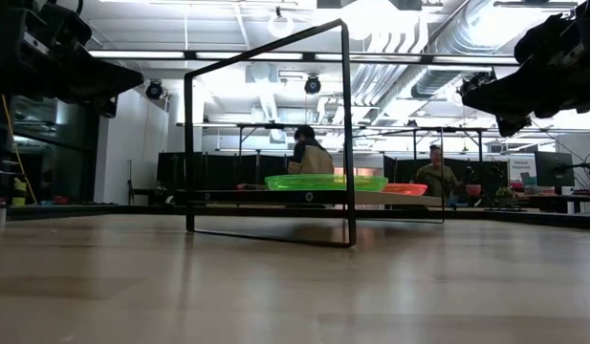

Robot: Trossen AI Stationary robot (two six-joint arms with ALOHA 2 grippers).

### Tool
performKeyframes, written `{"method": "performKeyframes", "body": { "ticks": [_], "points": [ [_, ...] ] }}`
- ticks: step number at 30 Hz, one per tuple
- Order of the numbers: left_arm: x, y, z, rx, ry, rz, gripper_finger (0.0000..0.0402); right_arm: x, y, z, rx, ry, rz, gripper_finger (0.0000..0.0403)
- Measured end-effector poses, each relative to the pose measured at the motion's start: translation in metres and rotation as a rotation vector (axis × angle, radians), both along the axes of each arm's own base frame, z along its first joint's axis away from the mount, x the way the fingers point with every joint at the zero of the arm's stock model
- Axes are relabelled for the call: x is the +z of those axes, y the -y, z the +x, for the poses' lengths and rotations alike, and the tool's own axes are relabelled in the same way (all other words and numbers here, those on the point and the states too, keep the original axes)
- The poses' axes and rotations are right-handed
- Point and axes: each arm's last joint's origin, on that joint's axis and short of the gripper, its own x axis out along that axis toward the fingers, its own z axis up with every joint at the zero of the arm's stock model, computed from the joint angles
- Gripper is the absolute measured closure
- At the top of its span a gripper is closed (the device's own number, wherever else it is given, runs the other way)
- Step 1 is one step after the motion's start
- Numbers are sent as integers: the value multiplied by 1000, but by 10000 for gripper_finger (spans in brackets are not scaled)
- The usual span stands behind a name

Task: Place and stack plates onto a shelf
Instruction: Return to Home Position

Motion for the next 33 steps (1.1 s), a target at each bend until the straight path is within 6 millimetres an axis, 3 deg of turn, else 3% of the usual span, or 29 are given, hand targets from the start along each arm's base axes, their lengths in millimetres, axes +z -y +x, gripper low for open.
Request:
{"method": "performKeyframes", "body": {
  "ticks": [33],
  "points": [
    [0,0,0,0,0,0,401,0,0,0,0,0,0,375]
  ]
}}
